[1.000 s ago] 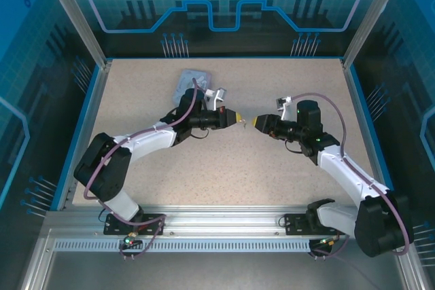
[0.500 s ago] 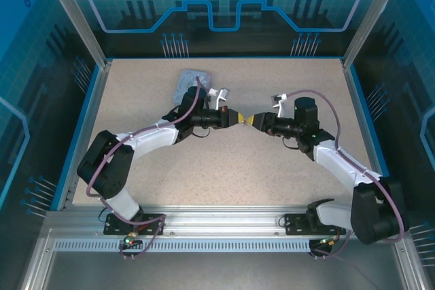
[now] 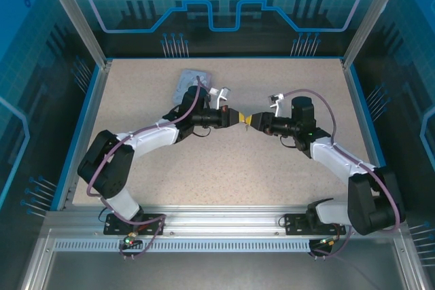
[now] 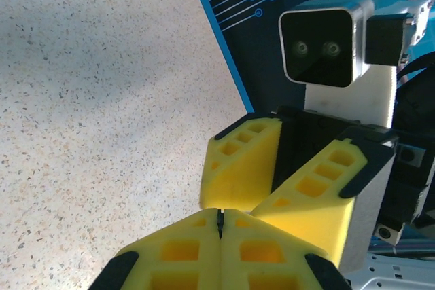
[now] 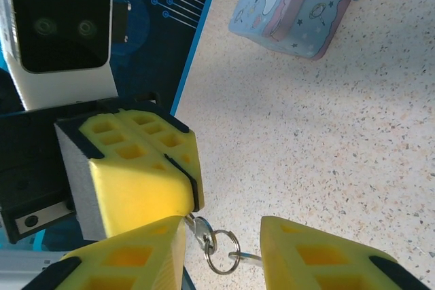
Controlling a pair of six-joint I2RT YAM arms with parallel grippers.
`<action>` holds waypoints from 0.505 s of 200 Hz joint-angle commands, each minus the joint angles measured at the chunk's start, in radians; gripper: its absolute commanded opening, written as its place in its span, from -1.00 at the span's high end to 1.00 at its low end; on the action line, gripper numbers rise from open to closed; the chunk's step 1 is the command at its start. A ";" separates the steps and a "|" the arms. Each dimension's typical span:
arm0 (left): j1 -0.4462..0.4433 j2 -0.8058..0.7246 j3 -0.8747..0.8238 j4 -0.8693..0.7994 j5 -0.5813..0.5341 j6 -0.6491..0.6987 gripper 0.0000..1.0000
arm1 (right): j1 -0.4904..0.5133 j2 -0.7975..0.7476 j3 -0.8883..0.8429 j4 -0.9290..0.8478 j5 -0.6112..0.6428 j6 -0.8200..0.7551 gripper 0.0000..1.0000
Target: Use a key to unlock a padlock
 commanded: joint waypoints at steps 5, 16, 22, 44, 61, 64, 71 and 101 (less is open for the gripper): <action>-0.009 0.014 0.035 0.021 0.023 -0.014 1.00 | 0.012 0.014 0.033 0.034 -0.031 0.002 0.32; -0.009 0.018 0.039 0.022 0.021 -0.013 1.00 | 0.011 0.016 0.030 0.034 -0.035 0.000 0.35; -0.010 0.019 0.041 0.021 0.022 -0.013 1.00 | 0.011 0.016 0.027 0.034 -0.037 0.001 0.37; -0.012 0.024 0.046 0.022 0.021 -0.014 1.00 | 0.012 0.016 0.018 0.054 -0.036 0.001 0.46; -0.013 0.026 0.049 0.019 0.023 -0.014 1.00 | 0.010 0.015 0.015 0.064 -0.037 0.001 0.58; -0.013 0.026 0.050 0.018 0.023 -0.014 1.00 | 0.010 0.016 0.014 0.064 -0.036 0.000 0.60; -0.015 0.027 0.050 0.018 0.022 -0.014 1.00 | 0.009 0.017 0.015 0.065 -0.036 0.002 0.66; -0.016 0.030 0.055 0.011 0.021 -0.010 1.00 | 0.001 0.024 0.016 0.084 -0.053 0.019 0.98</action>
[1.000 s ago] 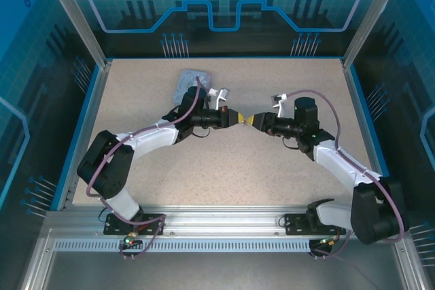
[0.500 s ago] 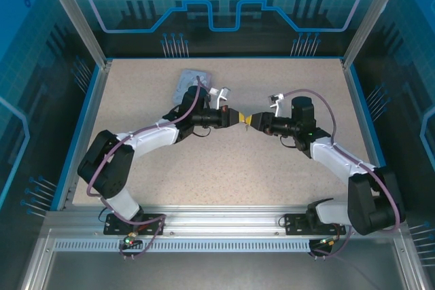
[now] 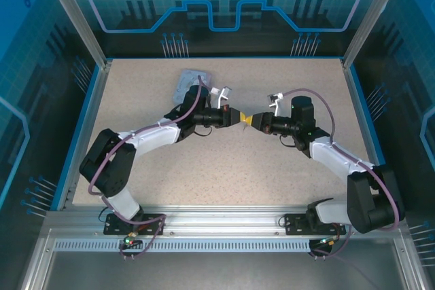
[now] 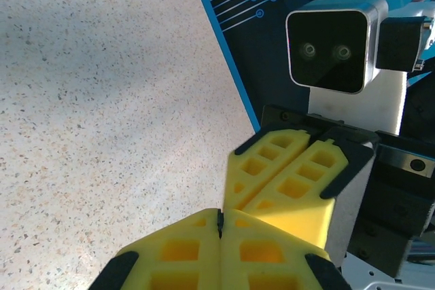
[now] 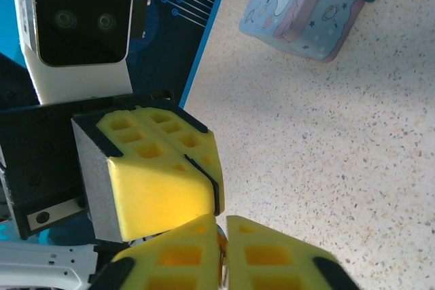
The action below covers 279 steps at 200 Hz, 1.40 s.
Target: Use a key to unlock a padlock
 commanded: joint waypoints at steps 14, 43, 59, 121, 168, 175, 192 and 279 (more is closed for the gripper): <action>-0.015 0.016 0.046 0.003 0.018 0.003 1.00 | -0.003 0.018 0.014 0.055 -0.037 0.021 1.00; -0.014 0.001 0.031 0.029 -0.030 -0.022 -0.12 | -0.008 0.019 -0.001 0.075 -0.031 0.049 1.00; -0.012 -0.023 0.006 0.065 -0.065 -0.045 -0.41 | -0.010 0.006 -0.015 0.074 -0.016 0.057 1.00; -0.009 -0.105 -0.151 0.273 -0.221 -0.268 -0.51 | 0.007 -0.080 -0.116 0.137 0.101 0.125 1.00; -0.012 -0.115 -0.207 0.227 -0.320 -0.532 -0.32 | 0.095 -0.205 -0.107 -0.067 0.359 -0.045 1.00; -0.012 -0.119 -0.203 0.190 -0.330 -0.571 -0.30 | 0.121 -0.219 -0.094 -0.104 0.422 -0.093 1.00; -0.013 -0.129 -0.165 0.057 -0.351 -0.629 -0.25 | 0.197 -0.249 -0.074 -0.145 0.576 -0.227 1.00; -0.052 -0.112 0.050 -0.316 -0.383 -0.704 -0.03 | 0.371 -0.259 -0.062 -0.099 0.896 -0.562 1.00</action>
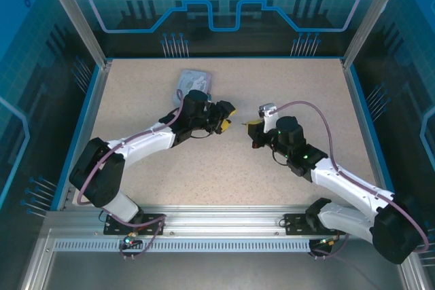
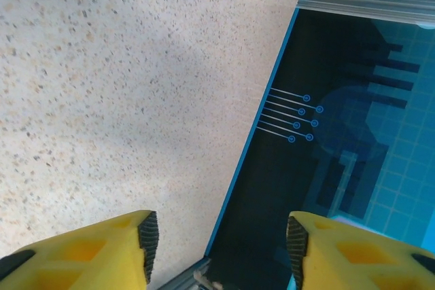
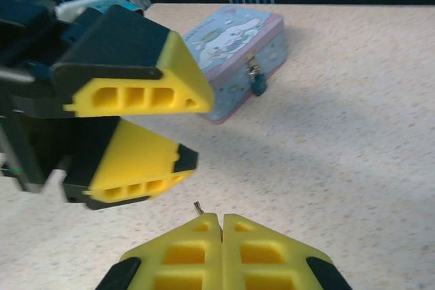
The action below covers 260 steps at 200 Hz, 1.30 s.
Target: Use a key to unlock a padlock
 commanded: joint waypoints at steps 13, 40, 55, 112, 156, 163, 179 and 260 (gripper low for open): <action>-0.027 0.003 0.094 -0.134 -0.009 -0.022 0.03 | 0.031 0.016 0.039 0.010 0.094 -0.113 1.00; -0.041 0.021 0.117 -0.152 -0.012 -0.026 0.10 | 0.039 0.034 0.056 0.014 0.093 -0.126 1.00; -0.045 0.032 0.125 -0.153 -0.009 -0.027 0.12 | 0.042 0.040 0.062 0.020 0.089 -0.126 1.00; -0.064 0.065 0.146 -0.157 -0.009 -0.035 0.18 | 0.070 0.054 0.086 0.017 0.095 -0.144 1.00; -0.066 0.073 0.158 -0.159 -0.006 -0.034 0.38 | 0.100 0.073 0.099 0.009 0.144 -0.188 1.00; -0.066 0.073 0.159 -0.159 -0.006 -0.034 0.39 | 0.107 0.076 0.100 0.007 0.158 -0.198 1.00; -0.066 0.074 0.160 -0.162 -0.006 -0.032 0.40 | 0.124 0.084 0.102 0.006 0.196 -0.224 1.00; -0.067 0.084 0.162 -0.156 -0.003 -0.035 0.79 | 0.135 0.100 0.109 0.014 0.217 -0.222 1.00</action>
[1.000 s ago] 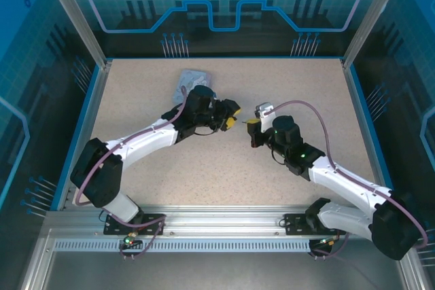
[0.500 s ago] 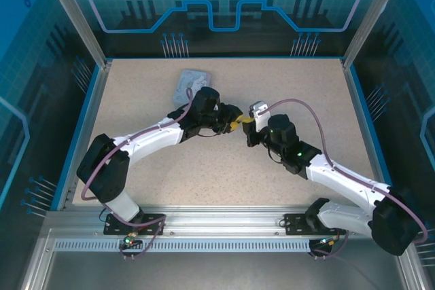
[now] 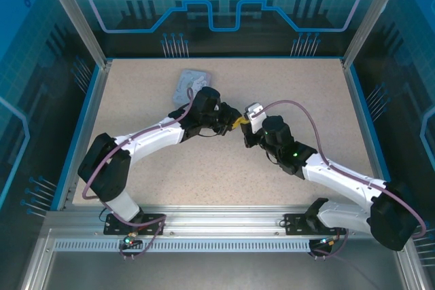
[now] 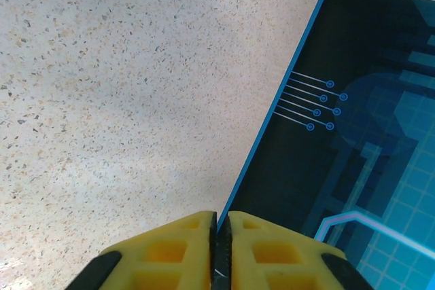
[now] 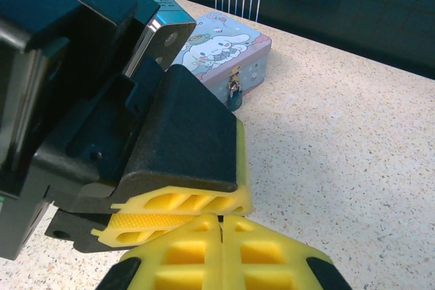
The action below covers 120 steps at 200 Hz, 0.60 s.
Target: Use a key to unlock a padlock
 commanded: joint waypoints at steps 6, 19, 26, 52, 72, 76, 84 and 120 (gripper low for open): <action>-0.010 0.010 0.033 -0.017 0.001 -0.009 0.81 | 0.015 0.006 0.036 0.014 0.021 -0.010 1.00; -0.010 0.011 0.034 -0.015 0.002 -0.009 0.89 | 0.016 0.006 0.039 0.010 0.017 -0.009 1.00; -0.011 0.011 0.034 -0.016 0.001 -0.008 0.93 | 0.016 0.006 0.040 0.008 0.018 -0.008 1.00; -0.011 0.014 0.034 -0.015 0.001 -0.009 1.00 | 0.014 0.005 0.047 -0.004 0.016 -0.002 0.60; -0.010 0.017 0.031 -0.014 -0.003 0.000 1.00 | 0.005 -0.015 0.054 -0.039 -0.001 0.023 0.15; -0.010 0.018 0.030 -0.011 -0.005 0.004 1.00 | -0.003 -0.025 0.051 -0.046 -0.014 0.032 0.07; -0.010 0.020 0.029 -0.010 -0.007 0.017 1.00 | -0.026 -0.052 0.039 -0.058 -0.050 0.059 -0.03; -0.008 0.034 0.022 0.008 -0.025 0.140 1.00 | -0.216 -0.227 -0.026 -0.137 -0.253 0.279 -0.23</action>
